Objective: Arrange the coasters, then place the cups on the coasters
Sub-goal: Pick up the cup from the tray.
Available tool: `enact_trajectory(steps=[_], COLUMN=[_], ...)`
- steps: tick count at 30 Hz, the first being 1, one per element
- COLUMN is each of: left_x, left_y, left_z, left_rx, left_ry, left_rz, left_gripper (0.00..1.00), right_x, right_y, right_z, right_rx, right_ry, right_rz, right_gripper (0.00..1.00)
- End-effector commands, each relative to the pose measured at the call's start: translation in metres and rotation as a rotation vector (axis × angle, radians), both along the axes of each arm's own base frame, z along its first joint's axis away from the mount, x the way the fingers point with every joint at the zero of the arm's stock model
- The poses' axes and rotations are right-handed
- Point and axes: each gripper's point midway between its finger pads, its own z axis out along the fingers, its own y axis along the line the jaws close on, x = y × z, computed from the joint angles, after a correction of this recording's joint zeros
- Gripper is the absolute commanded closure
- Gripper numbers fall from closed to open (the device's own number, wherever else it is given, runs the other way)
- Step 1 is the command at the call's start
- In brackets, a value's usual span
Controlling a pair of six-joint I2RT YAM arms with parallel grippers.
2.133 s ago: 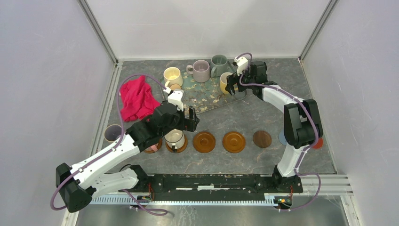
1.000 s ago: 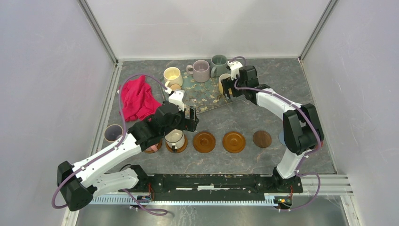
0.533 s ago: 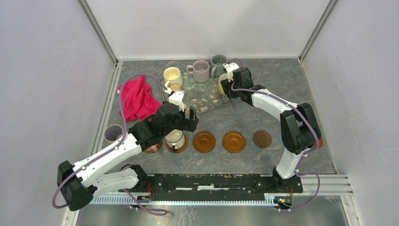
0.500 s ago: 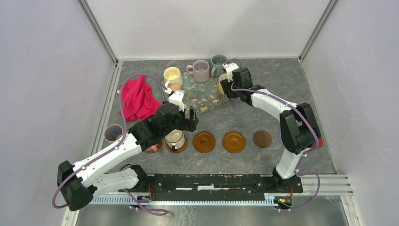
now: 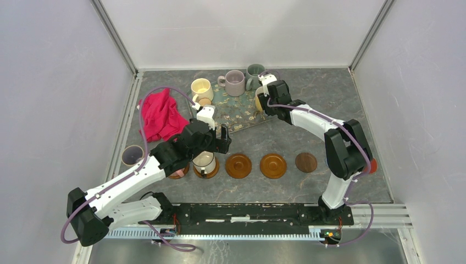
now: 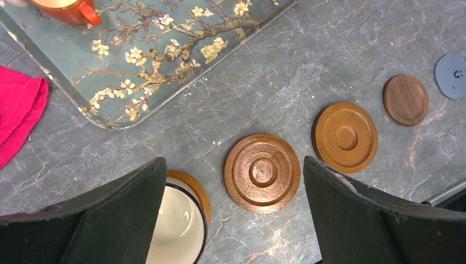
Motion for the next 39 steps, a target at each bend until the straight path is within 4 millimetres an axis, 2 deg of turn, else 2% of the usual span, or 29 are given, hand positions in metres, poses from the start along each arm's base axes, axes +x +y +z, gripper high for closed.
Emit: enact_trajectory(steps=[1,11,17,22,24,27,39], left_x=[0.006,0.006,0.006,0.007,0.006,0.006,0.007], left_y=[0.003,0.003,0.003,0.002,0.002,0.001,0.002], left_z=[0.006,0.004,0.004,0.003,0.002,0.001,-0.001], left_rx=[0.025,0.028,0.030,0.031,0.032,0.032,0.035], left_ry=[-0.050,-0.046,-0.044,-0.041,-0.039,-0.038,-0.035], left_rz=[-0.005,-0.005,-0.005,-0.006,-0.007,-0.008,-0.003], left_gripper=[0.00,0.00,0.00,0.00,0.00,0.00,0.00], right_x=[0.014,0.021,0.024,0.023,0.022,0.021,0.008], right_y=[0.003,0.002,-0.001,-0.003,-0.004,-0.008,-0.038], right_z=[0.015,0.010,0.008,0.008,0.008,0.009,0.026], right_rx=[0.028,0.015,0.001,-0.002,-0.005,-0.006,0.023], right_ry=[-0.048,-0.052,-0.057,-0.057,-0.055,-0.053,-0.089], right_rz=[-0.054,-0.078,-0.096,-0.106,-0.112,-0.137,-0.374], right_gripper=[0.46,0.50,0.59,0.73,0.81,1.00,1.00])
